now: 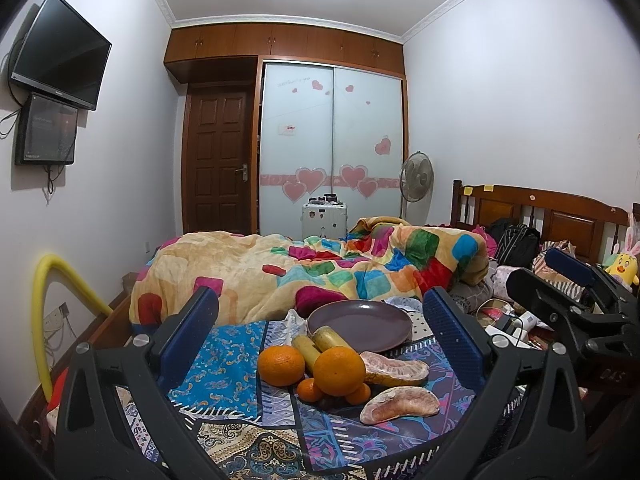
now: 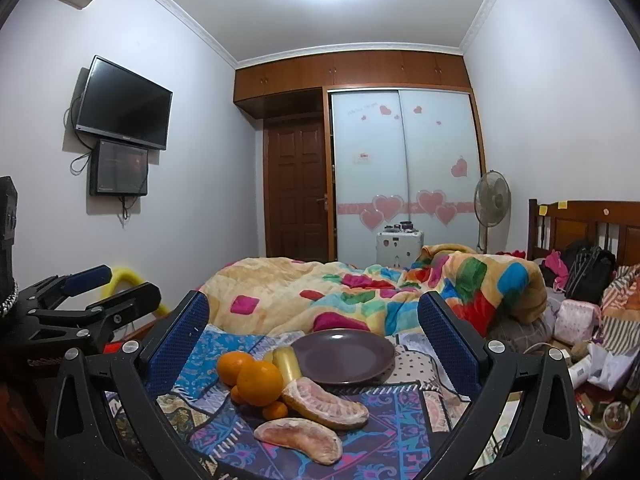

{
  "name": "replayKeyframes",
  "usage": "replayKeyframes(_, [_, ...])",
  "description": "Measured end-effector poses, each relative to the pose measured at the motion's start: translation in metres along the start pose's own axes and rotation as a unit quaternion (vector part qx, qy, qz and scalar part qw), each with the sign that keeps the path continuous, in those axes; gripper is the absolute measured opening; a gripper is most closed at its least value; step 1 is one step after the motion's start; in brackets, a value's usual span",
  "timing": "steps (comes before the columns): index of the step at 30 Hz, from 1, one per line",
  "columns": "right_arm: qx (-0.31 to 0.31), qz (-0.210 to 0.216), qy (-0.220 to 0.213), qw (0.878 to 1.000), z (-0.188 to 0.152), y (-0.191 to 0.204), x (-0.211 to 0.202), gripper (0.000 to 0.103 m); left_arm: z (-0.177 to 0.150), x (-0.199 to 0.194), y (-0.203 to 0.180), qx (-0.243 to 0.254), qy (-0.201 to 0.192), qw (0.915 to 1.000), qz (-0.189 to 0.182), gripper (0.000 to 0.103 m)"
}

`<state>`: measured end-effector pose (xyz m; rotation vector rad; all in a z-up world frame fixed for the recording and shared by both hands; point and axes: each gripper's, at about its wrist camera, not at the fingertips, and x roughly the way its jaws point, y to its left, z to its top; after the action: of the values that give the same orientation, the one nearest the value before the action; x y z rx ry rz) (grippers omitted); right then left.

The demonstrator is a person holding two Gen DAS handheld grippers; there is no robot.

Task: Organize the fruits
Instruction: 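Grasp the peeled pomelo wedge with the right tool while the left tool grasps the large orange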

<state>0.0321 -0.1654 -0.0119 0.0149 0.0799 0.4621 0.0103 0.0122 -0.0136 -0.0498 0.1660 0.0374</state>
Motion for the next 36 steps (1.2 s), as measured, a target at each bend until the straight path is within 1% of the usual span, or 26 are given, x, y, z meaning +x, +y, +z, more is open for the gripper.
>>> replayKeyframes(6, [-0.002,-0.01,0.034,0.999,-0.012,-0.011,0.021,0.103,-0.009,0.018,0.002,0.01,0.026,0.9996,0.004,0.103])
replayKeyframes(10, [-0.013,-0.018,0.071,0.997,-0.027,-0.021,0.04,0.103,-0.02,0.037,0.001,0.025,0.064,0.9976,0.0,0.103])
replayKeyframes(13, [-0.011,-0.012,0.104,0.994,-0.037,-0.029,0.054,0.103,-0.034,0.059,0.002,0.035,0.101,0.9943,0.003,0.103])
replayKeyframes(14, [-0.01,-0.009,0.116,0.993,-0.041,-0.032,0.059,0.103,-0.036,0.062,0.0,0.037,0.107,0.9935,0.003,0.103])
replayKeyframes(17, [-0.009,0.003,0.152,0.988,-0.053,-0.041,0.075,0.103,-0.048,0.083,0.003,0.028,0.144,0.9892,-0.007,0.103])
replayKeyframes(20, [-0.011,0.016,0.188,0.982,-0.064,-0.047,0.09,0.103,-0.056,0.102,0.006,0.009,0.179,0.9835,-0.022,0.103])
replayKeyframes(22, [-0.014,0.031,0.213,0.976,-0.07,-0.05,0.099,0.103,-0.061,0.115,0.008,0.001,0.198,0.9799,-0.025,0.103])
replayKeyframes(24, [-0.02,0.044,0.232,0.971,-0.075,-0.051,0.106,0.103,-0.066,0.125,0.008,-0.003,0.212,0.9768,-0.029,0.1])
replayKeyframes(27, [-0.028,0.07,0.26,0.963,-0.082,-0.05,0.115,0.099,-0.072,0.138,0.003,0.001,0.226,0.9736,-0.032,0.095])
replayKeyframes(30, [-0.04,0.093,0.286,0.953,-0.088,-0.045,0.125,0.092,-0.077,0.148,-0.004,0.01,0.242,0.9694,-0.039,0.09])
replayKeyframes(34, [-0.046,0.137,0.328,0.934,-0.095,-0.038,0.141,0.082,-0.081,0.156,-0.009,0.021,0.255,0.9658,-0.042,0.086])
replayKeyframes(35, [-0.047,0.142,0.332,0.931,-0.097,-0.038,0.144,0.081,-0.082,0.159,-0.009,0.022,0.262,0.9639,-0.046,0.085])
replayKeyframes(36, [-0.049,0.149,0.339,0.928,-0.098,-0.036,0.148,0.081,-0.083,0.161,-0.009,0.021,0.266,0.9624,-0.049,0.081])
